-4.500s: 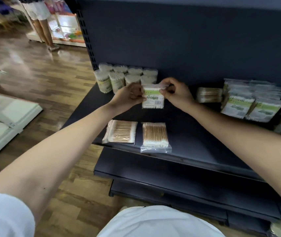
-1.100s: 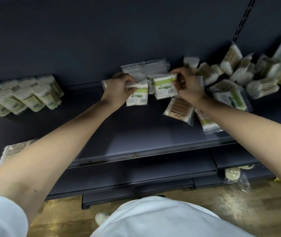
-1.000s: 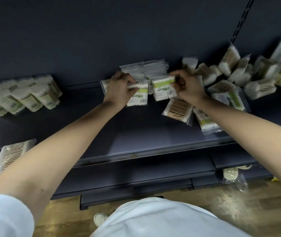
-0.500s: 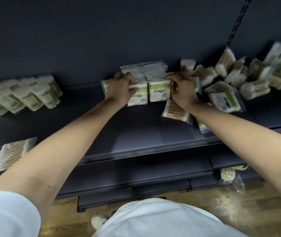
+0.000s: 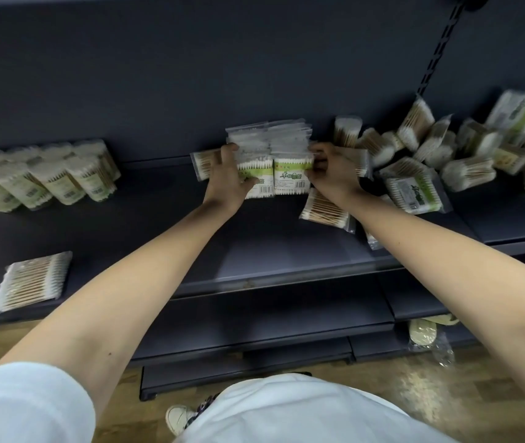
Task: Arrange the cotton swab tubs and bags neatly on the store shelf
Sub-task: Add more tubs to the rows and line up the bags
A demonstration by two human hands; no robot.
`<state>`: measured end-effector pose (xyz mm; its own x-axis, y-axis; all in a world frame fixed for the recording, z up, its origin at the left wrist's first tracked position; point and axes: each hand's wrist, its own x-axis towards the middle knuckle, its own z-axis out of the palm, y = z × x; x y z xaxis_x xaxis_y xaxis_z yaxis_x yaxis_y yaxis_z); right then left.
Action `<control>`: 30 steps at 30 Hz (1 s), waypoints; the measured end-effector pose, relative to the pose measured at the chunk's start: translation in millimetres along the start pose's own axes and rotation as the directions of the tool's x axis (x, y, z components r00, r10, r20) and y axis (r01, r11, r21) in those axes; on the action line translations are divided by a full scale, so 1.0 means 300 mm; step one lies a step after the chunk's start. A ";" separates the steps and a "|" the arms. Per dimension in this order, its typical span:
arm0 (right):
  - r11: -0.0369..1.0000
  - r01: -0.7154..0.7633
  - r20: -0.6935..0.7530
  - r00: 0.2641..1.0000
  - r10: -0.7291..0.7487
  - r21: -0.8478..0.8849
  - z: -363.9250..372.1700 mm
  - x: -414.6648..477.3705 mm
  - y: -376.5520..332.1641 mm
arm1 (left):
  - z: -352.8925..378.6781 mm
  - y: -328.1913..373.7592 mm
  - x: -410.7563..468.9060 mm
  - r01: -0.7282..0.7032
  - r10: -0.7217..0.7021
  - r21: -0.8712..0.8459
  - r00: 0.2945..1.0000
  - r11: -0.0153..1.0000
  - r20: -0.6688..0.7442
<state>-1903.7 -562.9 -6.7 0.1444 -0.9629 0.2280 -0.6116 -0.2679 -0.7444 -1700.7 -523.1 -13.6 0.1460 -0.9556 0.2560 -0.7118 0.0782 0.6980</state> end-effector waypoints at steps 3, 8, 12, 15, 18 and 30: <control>1.000 0.021 -0.109 0.994 -0.020 0.004 0.004 -0.018 -0.011 | -0.017 -0.003 -0.017 -0.033 0.035 0.020 0.996 0.999 -0.082; 0.995 0.099 -0.154 0.983 -0.103 -0.032 0.020 -0.050 -0.055 | -0.069 -0.051 -0.037 0.207 -0.204 -0.023 0.929 0.978 -0.308; 0.978 0.169 -0.226 0.955 -0.193 -0.123 0.059 -0.077 -0.067 | -0.104 -0.126 -0.054 0.406 -0.401 -0.036 0.878 0.913 -0.261; 0.969 0.197 -0.250 0.941 -0.230 -0.149 0.080 -0.077 -0.078 | -0.137 -0.175 -0.041 0.348 -0.343 0.002 0.923 0.937 -0.175; 0.958 0.249 -0.299 0.912 -0.281 -0.140 0.096 -0.083 -0.082 | -0.163 -0.187 0.016 0.248 -0.246 0.022 0.966 0.968 -0.084; 0.917 0.394 -0.282 0.874 -0.396 -0.067 0.161 -0.067 -0.220 | -0.241 -0.211 0.051 0.162 -0.191 0.268 0.978 0.950 0.083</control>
<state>-1828.6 -527.5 7.5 0.1495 -0.7264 0.6709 -0.5561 -0.6228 -0.5504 -1603.8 -522.2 -5.4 0.2216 -0.9732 0.0619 -0.8362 -0.1570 0.5255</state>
